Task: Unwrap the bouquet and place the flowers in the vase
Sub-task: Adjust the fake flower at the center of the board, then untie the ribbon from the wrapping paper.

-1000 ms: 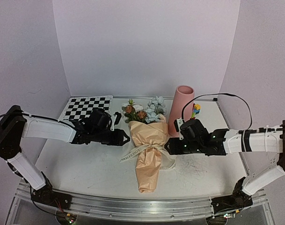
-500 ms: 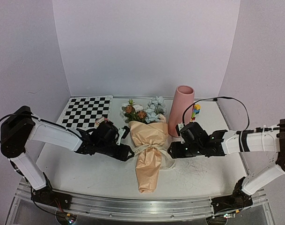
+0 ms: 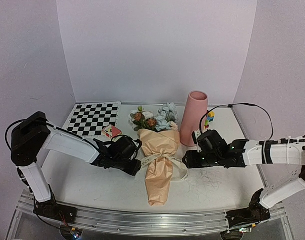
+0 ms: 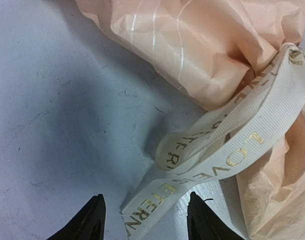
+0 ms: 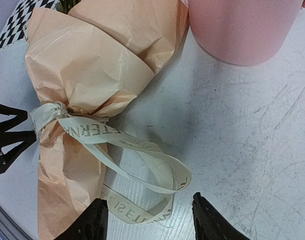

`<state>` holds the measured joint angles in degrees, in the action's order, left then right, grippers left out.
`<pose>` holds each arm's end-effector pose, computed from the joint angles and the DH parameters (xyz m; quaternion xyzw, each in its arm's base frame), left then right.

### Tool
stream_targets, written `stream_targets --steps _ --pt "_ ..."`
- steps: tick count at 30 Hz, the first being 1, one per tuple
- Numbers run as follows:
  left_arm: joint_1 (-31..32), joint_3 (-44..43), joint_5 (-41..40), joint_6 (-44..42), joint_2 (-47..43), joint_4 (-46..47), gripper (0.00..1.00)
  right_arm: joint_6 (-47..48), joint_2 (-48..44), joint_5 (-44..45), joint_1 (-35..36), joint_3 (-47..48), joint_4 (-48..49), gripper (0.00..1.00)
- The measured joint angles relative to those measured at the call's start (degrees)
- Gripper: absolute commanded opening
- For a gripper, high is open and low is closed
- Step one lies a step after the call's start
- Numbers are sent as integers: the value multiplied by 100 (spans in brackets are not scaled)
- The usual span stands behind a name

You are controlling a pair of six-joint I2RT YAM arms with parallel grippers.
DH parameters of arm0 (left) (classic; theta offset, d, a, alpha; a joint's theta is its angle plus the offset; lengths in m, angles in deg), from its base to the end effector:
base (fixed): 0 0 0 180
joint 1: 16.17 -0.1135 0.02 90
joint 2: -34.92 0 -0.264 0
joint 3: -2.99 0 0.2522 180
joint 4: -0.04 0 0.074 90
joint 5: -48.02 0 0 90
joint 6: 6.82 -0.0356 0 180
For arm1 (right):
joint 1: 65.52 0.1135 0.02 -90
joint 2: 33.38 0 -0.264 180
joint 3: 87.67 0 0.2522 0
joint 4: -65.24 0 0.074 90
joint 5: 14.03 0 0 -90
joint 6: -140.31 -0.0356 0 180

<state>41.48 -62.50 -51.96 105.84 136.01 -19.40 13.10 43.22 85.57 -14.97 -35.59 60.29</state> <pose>0.1863 -0.2825 0.1364 0.2607 0.9141 -0.1296 0.2822 0.1846 0.2150 0.2120 -0.0581 0.8597 0.2960 0.4121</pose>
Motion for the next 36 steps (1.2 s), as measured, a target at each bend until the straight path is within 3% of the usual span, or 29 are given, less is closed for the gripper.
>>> stream_targets --steps 4,8,14,15,25,36 --pt "0 -79 -2 -105 175 -62 57 16 -1 30 1 -13 -15 60" --pt "0 -172 -54 -189 288 -172 47 17 -5 56 0 -34 -30 60" --pt "2 -500 -367 -197 534 -455 3 17 -23 73 2 -67 -37 60" --pt "-5 -568 -414 -182 582 -481 0 17 -23 74 0 -71 -34 60" --pt "-22 -676 -420 -29 550 -689 0 83 125 14 0 -103 -35 58" --pt "-20 -678 -134 24 -320 -836 0 -194 626 15 76 -160 -30 58"
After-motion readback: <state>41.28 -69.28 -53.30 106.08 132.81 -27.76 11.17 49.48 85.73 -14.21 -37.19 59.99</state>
